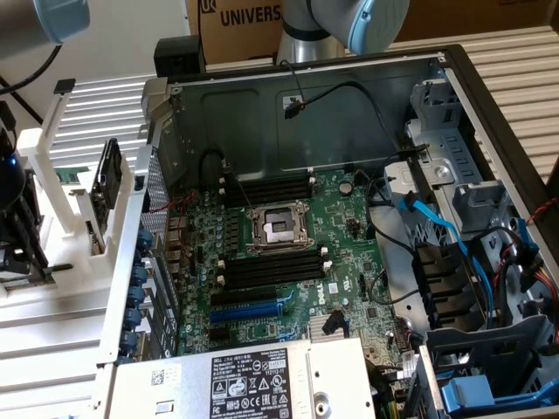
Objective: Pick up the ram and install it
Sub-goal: 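Pick up the ram and move it above insertion slot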
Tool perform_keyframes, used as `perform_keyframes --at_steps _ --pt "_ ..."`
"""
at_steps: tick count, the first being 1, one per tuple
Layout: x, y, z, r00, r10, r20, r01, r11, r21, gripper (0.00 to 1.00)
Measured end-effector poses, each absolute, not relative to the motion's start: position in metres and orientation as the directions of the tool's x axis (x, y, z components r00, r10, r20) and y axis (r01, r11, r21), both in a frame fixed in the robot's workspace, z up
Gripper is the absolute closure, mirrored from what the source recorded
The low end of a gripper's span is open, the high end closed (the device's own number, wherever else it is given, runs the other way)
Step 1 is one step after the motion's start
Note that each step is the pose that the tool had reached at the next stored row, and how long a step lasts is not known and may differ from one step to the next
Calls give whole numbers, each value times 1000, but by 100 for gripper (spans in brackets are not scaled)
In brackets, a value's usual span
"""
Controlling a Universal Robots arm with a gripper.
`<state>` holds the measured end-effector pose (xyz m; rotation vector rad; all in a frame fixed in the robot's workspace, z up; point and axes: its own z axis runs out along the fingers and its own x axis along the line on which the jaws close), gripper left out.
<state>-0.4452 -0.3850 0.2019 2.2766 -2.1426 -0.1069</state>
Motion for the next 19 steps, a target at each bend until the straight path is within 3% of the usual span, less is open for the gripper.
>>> perform_keyframes --at_steps 6,10,19 --pt "-445 -385 202 61 -997 -40 -996 -63 57 74" --pt "-445 -385 202 61 -997 -40 -996 -64 57 88" --pt "-445 -385 202 63 -997 -41 -996 -65 57 88"
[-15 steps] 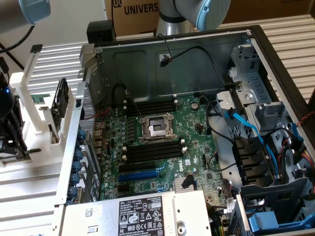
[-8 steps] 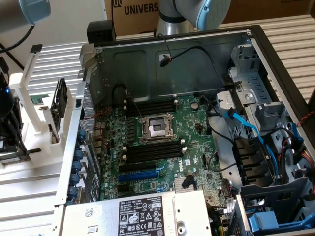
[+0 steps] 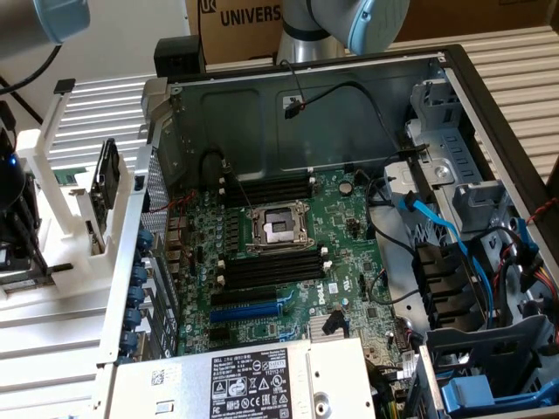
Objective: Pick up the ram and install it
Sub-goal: 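Pick up the ram and move it above insertion slot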
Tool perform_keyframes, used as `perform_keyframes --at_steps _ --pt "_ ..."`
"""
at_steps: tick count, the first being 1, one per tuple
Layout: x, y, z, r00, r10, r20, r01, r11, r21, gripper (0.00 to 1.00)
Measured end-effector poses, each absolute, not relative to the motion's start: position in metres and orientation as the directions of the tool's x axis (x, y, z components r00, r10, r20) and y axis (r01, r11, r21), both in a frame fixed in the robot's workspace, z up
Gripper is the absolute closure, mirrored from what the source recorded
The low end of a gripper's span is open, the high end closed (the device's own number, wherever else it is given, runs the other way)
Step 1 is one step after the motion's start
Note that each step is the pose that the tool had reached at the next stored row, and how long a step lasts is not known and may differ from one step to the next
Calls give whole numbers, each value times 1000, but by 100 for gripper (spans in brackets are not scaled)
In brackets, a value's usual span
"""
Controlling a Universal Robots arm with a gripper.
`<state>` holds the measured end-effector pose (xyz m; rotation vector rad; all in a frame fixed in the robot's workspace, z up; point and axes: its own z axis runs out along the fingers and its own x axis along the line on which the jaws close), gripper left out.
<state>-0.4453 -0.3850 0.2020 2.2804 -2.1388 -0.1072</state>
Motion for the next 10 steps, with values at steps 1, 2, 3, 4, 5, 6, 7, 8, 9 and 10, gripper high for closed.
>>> perform_keyframes --at_steps 1,2,3,4,5,6,7,8,9,10 --pt "-445 -385 202 63 -997 -41 -996 -65 56 88" --pt "-445 -385 203 63 -997 -41 -996 -65 56 88" --pt "-446 -385 204 63 -997 -41 -996 -65 56 88" --pt "-446 -385 206 63 -997 -41 -996 -65 57 88" --pt "-446 -385 208 62 -997 -41 -996 -65 57 88" --pt "-446 -386 210 62 -997 -41 -996 -64 57 88" --pt "-446 -386 212 61 -997 -41 -996 -63 57 88" --pt "-446 -386 216 59 -997 -41 -996 -62 56 88" --pt "-446 -386 217 59 -997 -41 -997 -61 57 88" --pt "-446 -386 219 59 -997 -41 -997 -61 57 88"
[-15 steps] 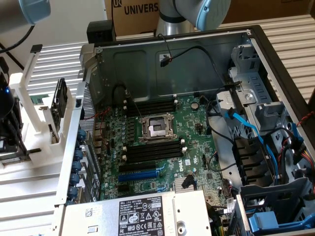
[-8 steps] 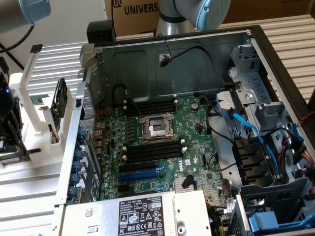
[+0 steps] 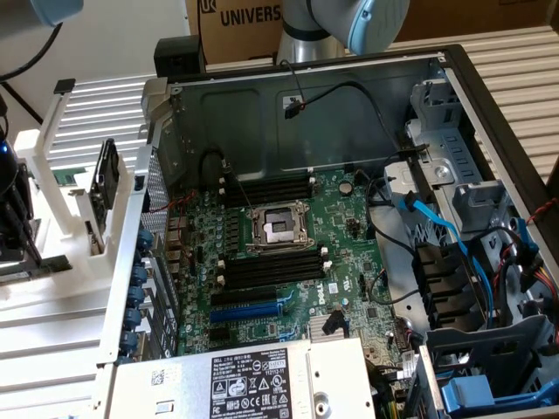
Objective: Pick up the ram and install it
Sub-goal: 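Pick up the ram and move it above insertion slot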
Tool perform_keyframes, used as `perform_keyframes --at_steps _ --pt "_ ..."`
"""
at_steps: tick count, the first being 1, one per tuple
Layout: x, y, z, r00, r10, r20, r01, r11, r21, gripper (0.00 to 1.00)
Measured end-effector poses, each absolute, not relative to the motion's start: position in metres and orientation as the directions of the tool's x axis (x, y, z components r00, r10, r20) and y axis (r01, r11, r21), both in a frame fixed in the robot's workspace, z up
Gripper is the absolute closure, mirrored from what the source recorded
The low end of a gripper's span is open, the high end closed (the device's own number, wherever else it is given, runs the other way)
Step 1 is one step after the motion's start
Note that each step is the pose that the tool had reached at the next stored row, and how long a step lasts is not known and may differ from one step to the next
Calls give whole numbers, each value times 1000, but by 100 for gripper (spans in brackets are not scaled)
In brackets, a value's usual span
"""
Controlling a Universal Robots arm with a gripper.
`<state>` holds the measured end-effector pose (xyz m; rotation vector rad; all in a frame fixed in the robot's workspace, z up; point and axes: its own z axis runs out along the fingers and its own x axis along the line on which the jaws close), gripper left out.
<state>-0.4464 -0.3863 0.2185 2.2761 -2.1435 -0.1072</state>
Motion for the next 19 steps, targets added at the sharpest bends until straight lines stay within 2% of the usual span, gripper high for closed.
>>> perform_keyframes --at_steps 8,19 --pt "-447 -386 233 54 -998 -41 -997 -56 57 88" --pt "-449 -386 287 28 -999 -41 -998 -31 57 88"
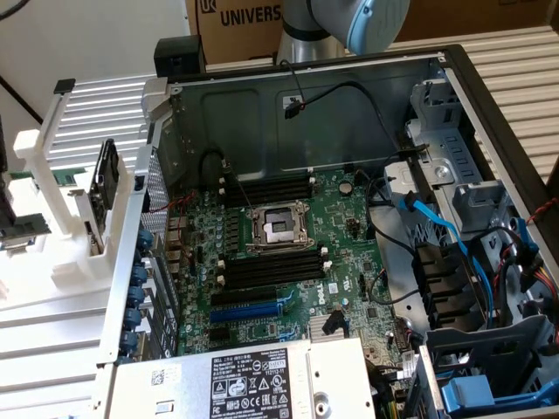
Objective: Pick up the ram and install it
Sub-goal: 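Pick up the ram and move it above insertion slot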
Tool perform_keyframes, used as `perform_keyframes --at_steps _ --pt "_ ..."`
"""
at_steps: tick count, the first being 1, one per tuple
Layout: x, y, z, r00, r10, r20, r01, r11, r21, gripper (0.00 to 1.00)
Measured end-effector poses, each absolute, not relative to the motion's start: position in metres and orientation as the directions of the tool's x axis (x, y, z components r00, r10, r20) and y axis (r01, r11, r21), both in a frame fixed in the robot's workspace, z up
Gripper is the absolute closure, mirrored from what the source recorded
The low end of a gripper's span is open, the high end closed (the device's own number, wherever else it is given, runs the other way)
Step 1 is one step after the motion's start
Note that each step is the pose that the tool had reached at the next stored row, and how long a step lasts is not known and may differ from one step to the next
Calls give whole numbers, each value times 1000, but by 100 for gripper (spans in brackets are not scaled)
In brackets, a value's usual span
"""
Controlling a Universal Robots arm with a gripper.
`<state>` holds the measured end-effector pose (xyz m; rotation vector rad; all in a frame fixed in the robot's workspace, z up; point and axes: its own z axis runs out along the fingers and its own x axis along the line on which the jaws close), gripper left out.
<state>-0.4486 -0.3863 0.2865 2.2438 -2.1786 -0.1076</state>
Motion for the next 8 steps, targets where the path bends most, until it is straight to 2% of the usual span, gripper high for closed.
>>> perform_keyframes --at_steps 8 --pt "-449 -386 323 15 -999 -41 -998 -18 57 88"
